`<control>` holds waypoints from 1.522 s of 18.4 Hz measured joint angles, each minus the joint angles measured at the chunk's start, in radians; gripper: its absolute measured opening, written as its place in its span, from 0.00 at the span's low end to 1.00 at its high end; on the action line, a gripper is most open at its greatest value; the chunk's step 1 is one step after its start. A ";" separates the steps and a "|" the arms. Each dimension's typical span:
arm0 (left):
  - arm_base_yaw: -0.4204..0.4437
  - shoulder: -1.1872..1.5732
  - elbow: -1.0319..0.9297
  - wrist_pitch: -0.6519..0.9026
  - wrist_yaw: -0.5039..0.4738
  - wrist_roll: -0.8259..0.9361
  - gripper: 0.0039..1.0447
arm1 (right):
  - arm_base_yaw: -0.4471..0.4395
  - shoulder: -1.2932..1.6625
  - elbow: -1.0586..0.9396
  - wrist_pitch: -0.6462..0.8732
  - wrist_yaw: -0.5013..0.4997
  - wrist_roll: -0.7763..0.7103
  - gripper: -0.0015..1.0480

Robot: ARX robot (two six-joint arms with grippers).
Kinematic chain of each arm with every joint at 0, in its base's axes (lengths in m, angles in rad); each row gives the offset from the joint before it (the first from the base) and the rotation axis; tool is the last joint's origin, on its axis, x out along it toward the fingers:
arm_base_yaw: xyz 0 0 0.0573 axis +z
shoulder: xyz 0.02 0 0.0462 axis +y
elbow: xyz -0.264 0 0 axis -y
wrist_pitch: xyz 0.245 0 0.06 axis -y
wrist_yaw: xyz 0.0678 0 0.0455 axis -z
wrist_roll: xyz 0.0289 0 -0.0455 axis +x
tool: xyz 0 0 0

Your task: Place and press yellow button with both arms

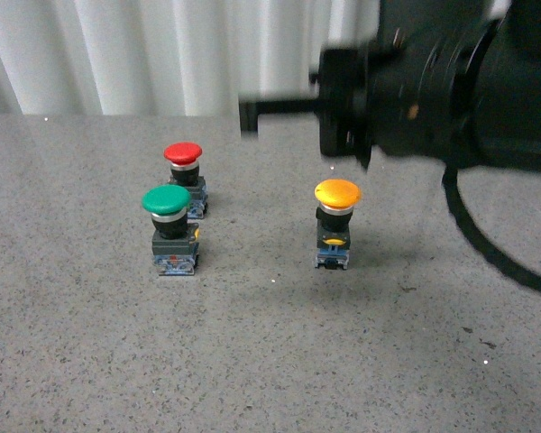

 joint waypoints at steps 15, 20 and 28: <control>0.000 0.000 0.000 0.000 0.000 0.000 0.94 | -0.257 -0.835 -0.399 -0.290 0.198 -0.070 0.02; 0.000 0.000 0.000 0.000 0.000 0.000 0.94 | -0.338 -1.105 -0.538 -0.315 0.103 -0.100 0.02; 0.000 0.000 0.000 0.000 0.000 0.000 0.94 | -0.510 -1.358 -0.786 -0.334 -0.074 -0.117 0.02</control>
